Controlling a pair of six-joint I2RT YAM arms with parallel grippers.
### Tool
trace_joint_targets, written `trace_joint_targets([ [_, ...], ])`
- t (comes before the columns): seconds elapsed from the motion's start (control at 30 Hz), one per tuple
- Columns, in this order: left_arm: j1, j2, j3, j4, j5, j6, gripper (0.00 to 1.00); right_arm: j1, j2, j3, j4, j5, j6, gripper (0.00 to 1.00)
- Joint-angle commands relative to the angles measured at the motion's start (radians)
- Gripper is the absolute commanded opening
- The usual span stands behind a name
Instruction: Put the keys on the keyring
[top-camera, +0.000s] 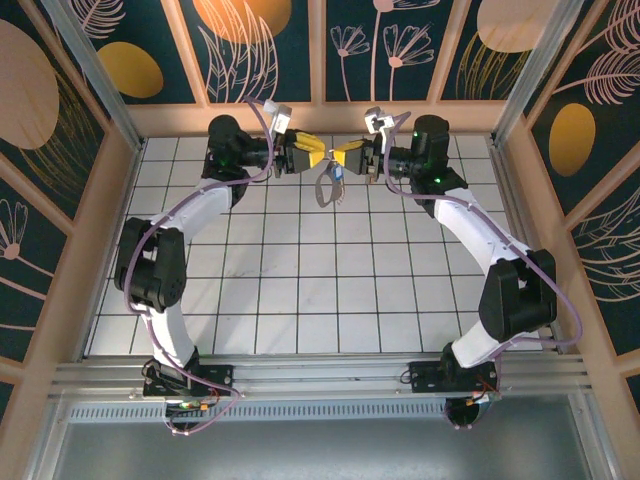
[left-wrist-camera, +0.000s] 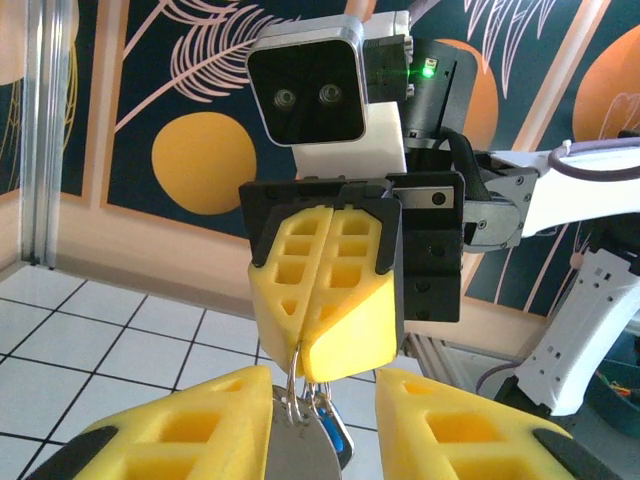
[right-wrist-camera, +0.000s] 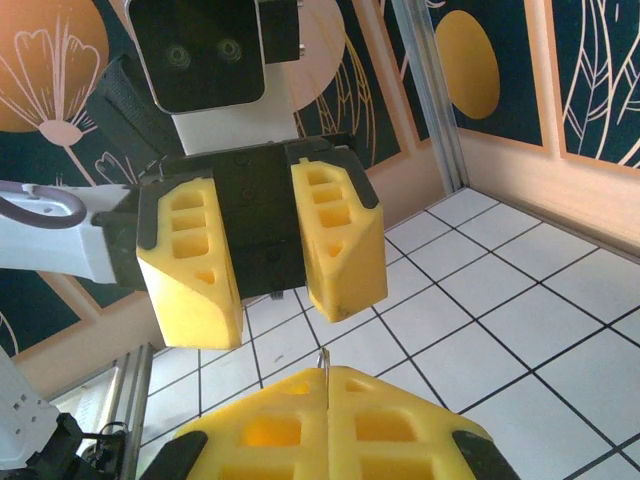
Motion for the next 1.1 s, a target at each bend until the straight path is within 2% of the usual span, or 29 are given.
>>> trace_joint_targets([
  [0.0, -0.001, 0.023, -0.009, 0.162, 0.008, -0.11, 0.34, 0.007, -0.029, 0.017, 0.054, -0.034, -0.005, 0.0],
  [0.37, -0.024, 0.043, 0.002, 0.165, -0.003, -0.118, 0.34, 0.005, -0.04, 0.004, 0.086, -0.039, 0.011, 0.0],
  [0.87, -0.045, 0.058, 0.026, 0.172, -0.016, -0.12, 0.27, 0.005, -0.047, -0.006, 0.094, -0.037, 0.01, 0.0],
  [1.07, -0.049, 0.054, 0.026, 0.182, -0.017, -0.122, 0.15, 0.004, -0.048, -0.009, 0.095, -0.035, 0.008, 0.0],
])
